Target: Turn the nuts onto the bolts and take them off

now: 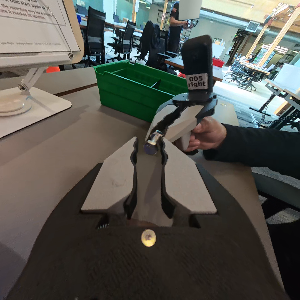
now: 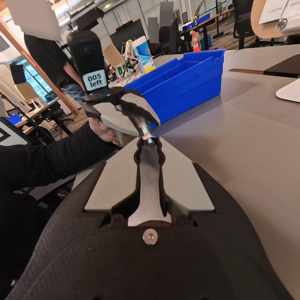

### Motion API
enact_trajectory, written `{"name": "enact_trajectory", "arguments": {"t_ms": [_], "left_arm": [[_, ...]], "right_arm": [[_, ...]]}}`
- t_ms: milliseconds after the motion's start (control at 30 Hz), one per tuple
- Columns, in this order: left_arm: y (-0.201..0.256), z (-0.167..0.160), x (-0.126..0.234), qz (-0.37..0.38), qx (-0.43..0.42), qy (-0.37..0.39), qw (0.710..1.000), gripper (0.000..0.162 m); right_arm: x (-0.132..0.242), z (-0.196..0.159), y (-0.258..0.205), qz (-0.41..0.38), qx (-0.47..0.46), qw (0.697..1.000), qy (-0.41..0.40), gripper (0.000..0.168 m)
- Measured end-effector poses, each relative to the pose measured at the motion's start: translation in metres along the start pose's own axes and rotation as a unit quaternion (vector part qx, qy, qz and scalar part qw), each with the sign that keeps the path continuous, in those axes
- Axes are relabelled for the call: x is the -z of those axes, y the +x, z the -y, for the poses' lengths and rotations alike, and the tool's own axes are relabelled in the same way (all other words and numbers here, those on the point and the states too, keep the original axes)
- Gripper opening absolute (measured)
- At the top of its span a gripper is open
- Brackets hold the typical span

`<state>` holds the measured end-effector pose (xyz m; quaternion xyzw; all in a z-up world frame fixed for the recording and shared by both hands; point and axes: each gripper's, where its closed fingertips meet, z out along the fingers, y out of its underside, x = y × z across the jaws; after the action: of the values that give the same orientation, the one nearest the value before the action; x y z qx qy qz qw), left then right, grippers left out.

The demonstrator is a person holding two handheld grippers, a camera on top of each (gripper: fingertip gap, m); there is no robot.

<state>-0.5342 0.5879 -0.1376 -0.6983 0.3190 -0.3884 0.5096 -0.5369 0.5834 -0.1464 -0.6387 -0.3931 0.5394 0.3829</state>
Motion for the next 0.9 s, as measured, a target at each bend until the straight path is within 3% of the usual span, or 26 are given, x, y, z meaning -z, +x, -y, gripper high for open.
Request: {"name": "enact_trajectory", "arguments": {"t_ms": [100,300,433,600,733,900], "left_arm": [[0.001,-0.017,0.002,-0.013,-0.012,-0.050,0.999,0.029],[-0.016,-0.051,0.001,0.043,-0.087,-0.135,0.986,0.030],[-0.013,-0.058,-0.007,0.048,-0.121,-0.143,0.981,0.030],[-0.005,-0.054,-0.011,0.032,-0.105,-0.126,0.986,0.030],[-0.001,-0.049,-0.015,0.019,-0.082,-0.098,0.992,0.016],[0.001,-0.051,-0.017,0.014,-0.084,-0.100,0.991,0.015]], "right_arm": [[-0.002,-0.008,0.004,-0.014,0.007,0.999,-0.029,0.015],[-0.002,-0.023,0.013,-0.038,0.014,0.996,-0.077,0.015],[-0.004,-0.024,0.011,-0.032,0.003,0.997,-0.076,0.015],[-0.004,-0.023,0.013,-0.039,0.002,0.997,-0.071,0.014],[-0.005,-0.020,0.009,-0.031,-0.003,0.998,-0.062,0.014],[-0.006,-0.020,0.007,-0.034,0.010,0.997,-0.063,0.014]]}}
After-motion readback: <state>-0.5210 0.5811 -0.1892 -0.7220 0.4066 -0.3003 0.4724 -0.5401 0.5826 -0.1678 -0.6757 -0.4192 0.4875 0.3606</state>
